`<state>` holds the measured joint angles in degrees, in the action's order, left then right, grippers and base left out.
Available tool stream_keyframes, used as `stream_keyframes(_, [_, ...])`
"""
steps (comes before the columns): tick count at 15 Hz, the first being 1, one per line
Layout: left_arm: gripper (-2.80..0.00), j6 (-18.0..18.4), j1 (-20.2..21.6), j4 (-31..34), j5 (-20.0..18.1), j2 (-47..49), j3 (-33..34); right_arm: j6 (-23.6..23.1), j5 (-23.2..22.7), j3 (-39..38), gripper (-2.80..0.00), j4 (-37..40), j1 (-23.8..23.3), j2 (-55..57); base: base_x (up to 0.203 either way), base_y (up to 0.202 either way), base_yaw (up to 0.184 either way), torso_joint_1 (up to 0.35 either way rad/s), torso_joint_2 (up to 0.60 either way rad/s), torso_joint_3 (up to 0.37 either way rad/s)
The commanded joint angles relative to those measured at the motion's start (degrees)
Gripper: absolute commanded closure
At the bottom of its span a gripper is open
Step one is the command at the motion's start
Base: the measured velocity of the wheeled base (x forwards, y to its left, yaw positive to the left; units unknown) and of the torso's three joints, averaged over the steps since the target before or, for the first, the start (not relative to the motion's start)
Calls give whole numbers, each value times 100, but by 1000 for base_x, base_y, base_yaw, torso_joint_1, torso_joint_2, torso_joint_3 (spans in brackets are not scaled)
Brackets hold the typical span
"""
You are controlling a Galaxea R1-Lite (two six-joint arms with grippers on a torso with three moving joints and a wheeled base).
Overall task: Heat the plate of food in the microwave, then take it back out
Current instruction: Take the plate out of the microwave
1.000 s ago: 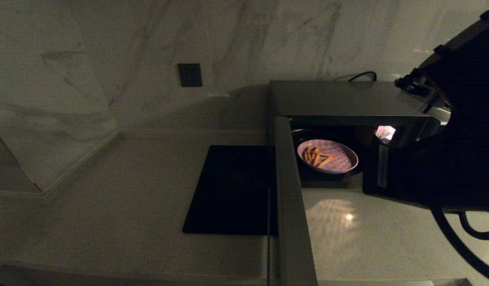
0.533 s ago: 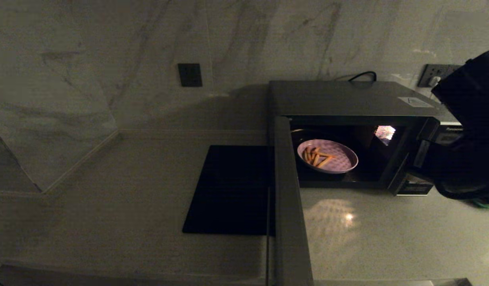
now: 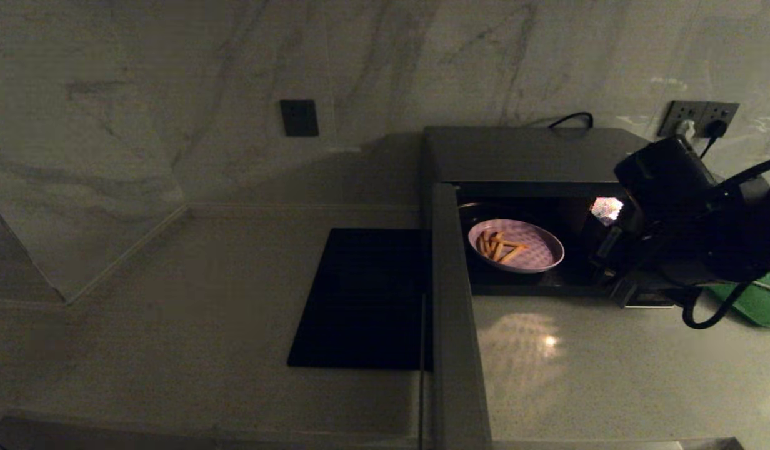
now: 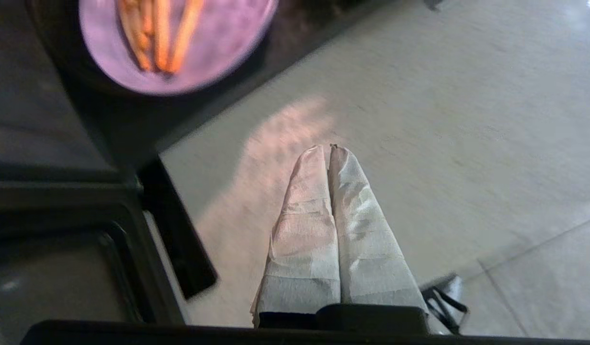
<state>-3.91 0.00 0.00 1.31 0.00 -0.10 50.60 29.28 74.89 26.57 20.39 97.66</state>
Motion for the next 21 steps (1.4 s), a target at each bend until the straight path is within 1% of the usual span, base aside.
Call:
stream_keyframes(1, [0, -4, 0, 0, 0, 0, 1, 29, -2, 117, -280, -28, -9, 285, 0, 0, 0, 0, 0, 0])
stream_keyframes(2, [0, -4, 0, 0, 0, 0, 1, -51, 4, 79, -280, -50, -12, 250, 0, 0, 0, 0, 0, 0])
stream_keyframes(3, [0, -4, 0, 0, 0, 0, 1, -36, -24, 104, -280, -103, -80, 231, 0, 0, 0, 0, 0, 0])
stream_keyframes(4, [0, -4, 0, 0, 0, 0, 1, -35, -67, 113, -280, -321, -150, 244, 0, 0, 0, 0, 0, 0])
stream_keyframes(6, [0, -4, 0, 0, 0, 0, 1, -16, -297, 114, -280, -554, -334, 288, 0, 0, 0, 0, 0, 0])
stream_keyframes(9, [0, -4, 0, 0, 0, 0, 1, 522, -291, 118, -280, -556, -368, 474, 0, 0, 0, 0, 0, 0])
stream_keyframes(11, [0, -4, 0, 0, 0, 0, 1, 1025, -291, 99, -280, -534, -436, 620, 0, 0, 0, 0, 0, 0])
stream_keyframes(12, [0, -4, 0, 0, 0, 0, 1, 1124, -291, 75, -280, -531, -453, 700, 0, 0, 0, 0, 0, 0])
stream_keyframes(15, [0, -4, 0, 0, 0, 0, 1, 1195, -288, 143, -280, -544, -457, 1082, 0, 0, 0, 0, 0, 0])
stream_keyframes(19, [0, -4, 0, 0, 0, 0, 1, 1653, -271, 474, -280, -556, -466, 1539, 0, 0, 0, 0, 0, 0])
stream_keyframes(21, [0, -4, 0, 0, 0, 0, 1, 1787, -203, 562, -280, -565, -466, 1669, 0, 0, 0, 0, 0, 0])
